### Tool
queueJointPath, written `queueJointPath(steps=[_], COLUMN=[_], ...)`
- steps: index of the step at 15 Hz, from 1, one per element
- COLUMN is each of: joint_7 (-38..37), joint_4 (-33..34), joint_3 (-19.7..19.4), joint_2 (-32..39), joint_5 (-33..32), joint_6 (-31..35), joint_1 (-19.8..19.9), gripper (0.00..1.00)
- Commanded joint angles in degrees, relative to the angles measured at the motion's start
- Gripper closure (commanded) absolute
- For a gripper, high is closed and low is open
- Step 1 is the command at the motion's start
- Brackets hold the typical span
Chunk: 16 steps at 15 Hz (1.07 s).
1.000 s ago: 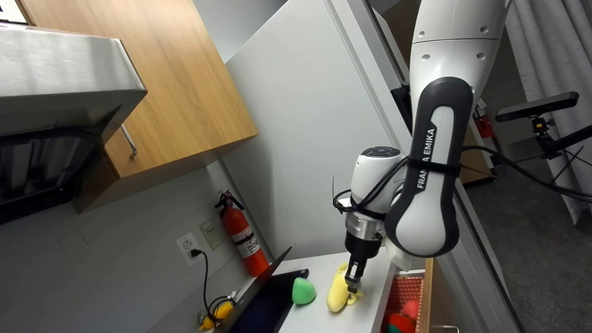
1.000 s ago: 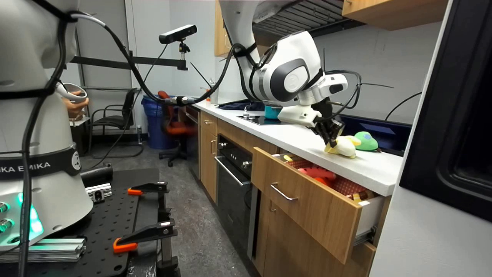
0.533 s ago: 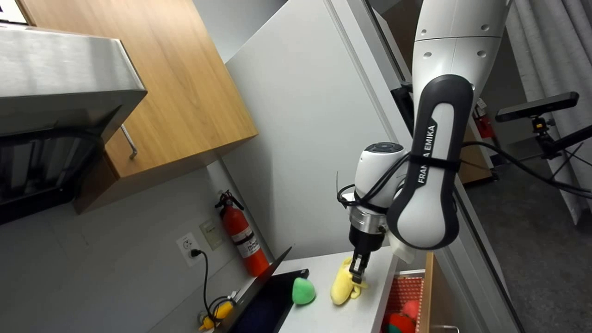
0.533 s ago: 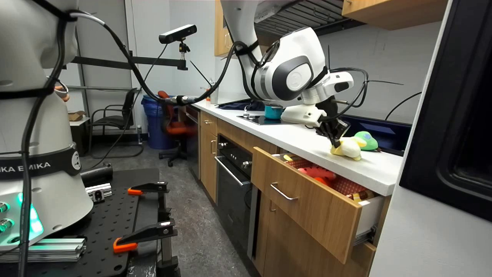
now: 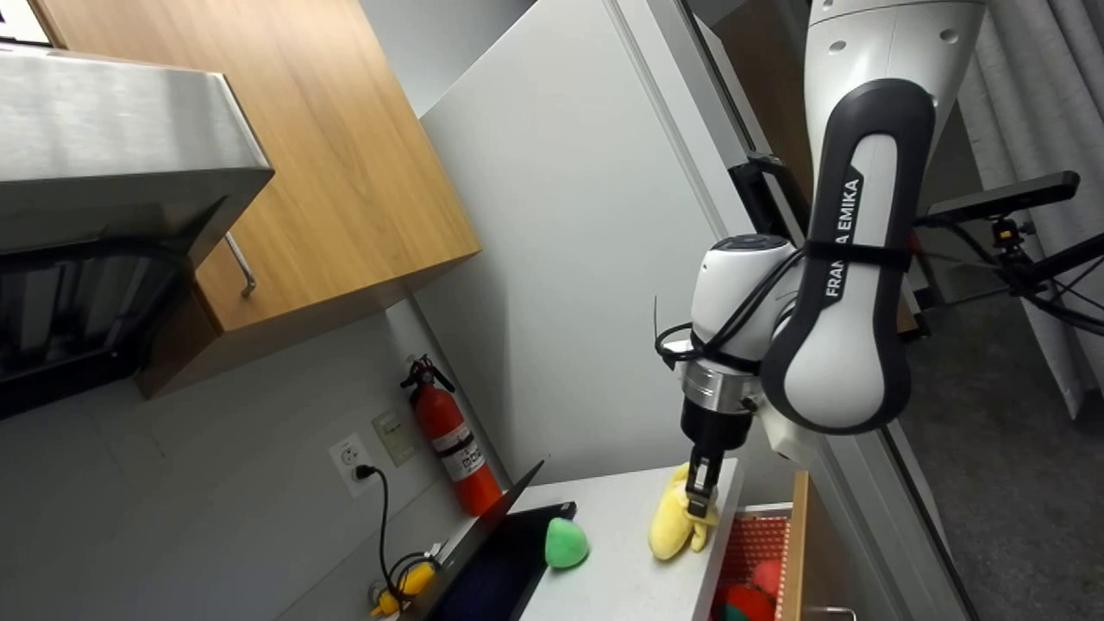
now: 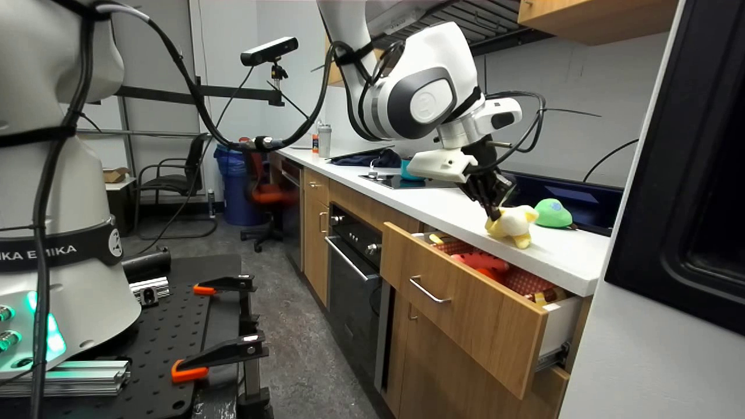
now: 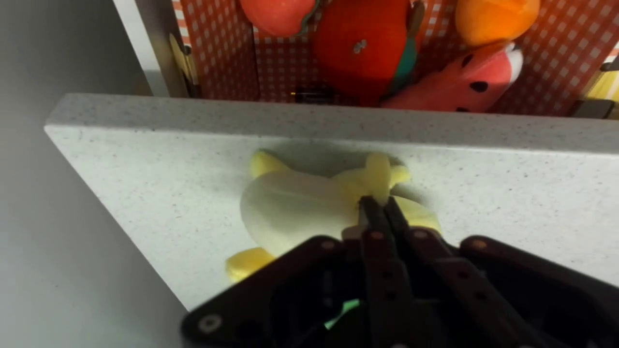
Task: Put the banana inside the first drawer from the right then push the drawer backwards
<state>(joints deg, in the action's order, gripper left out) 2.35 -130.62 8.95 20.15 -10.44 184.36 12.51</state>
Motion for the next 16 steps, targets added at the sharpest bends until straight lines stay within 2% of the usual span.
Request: queueJointPath(steps=[1, 4, 7, 12, 16], joint_7=[1.52, 1.71, 1.43, 1.01, 1.06], joint_4=[-6.48, -9.20, -11.18, -13.37, -14.11], joint_3=[5.80, 10.05, 12.47, 12.26, 11.65], joint_2=[-6.65, -9.42, -11.81, -14.19, -13.43], joint_5=[-0.13, 0.30, 0.66, 0.75, 0.33], joint_6=[-2.06, -2.76, -3.97, -6.96, -7.48], joint_1=[4.99, 7.86, 9.32, 9.00, 8.63], gripper=[0.99, 0.99, 0.99, 0.99, 0.99])
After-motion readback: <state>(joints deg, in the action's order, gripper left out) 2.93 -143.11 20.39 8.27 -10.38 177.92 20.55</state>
